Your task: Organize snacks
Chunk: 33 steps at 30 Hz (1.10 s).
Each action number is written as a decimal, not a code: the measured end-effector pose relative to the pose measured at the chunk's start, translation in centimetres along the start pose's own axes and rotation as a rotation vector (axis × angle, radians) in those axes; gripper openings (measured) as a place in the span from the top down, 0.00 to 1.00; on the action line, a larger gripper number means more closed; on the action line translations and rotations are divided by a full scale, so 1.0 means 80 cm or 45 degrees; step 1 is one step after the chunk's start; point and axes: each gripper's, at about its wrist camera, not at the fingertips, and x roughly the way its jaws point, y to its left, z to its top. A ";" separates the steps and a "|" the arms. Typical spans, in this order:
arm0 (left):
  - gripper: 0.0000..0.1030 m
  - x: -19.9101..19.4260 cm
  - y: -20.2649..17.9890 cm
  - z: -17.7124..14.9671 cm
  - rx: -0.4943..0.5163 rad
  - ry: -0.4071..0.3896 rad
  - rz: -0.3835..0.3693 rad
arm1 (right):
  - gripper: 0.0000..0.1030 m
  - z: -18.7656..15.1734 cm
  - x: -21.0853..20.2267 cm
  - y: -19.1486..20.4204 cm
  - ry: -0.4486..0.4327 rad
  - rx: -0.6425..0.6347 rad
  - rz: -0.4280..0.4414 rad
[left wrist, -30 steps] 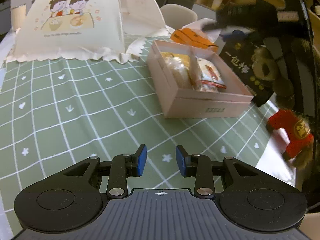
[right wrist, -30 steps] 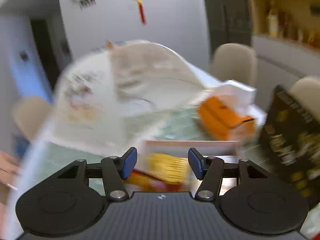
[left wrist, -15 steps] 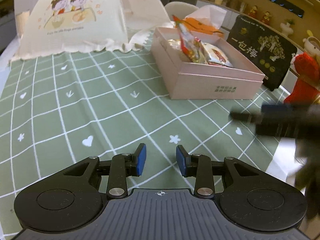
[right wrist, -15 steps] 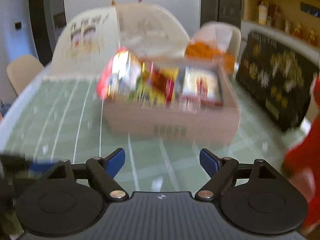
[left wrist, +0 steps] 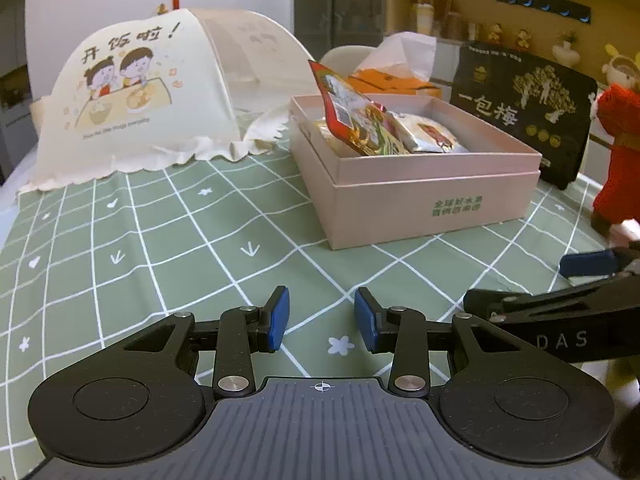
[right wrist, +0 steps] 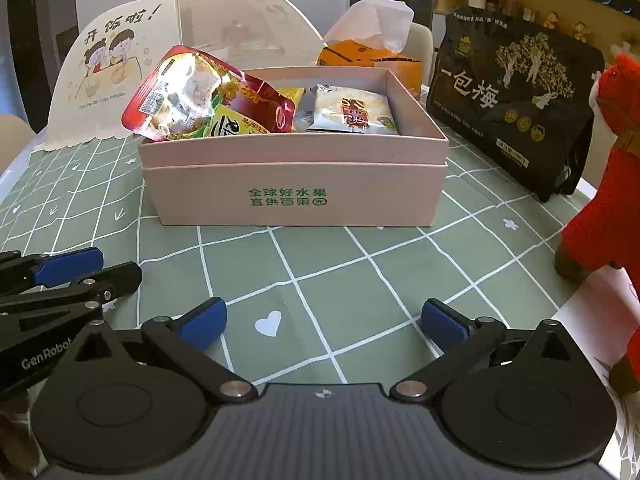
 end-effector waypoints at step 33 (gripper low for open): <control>0.60 0.000 0.001 0.000 -0.003 -0.004 -0.007 | 0.00 -0.005 0.005 0.002 -0.083 0.034 -0.036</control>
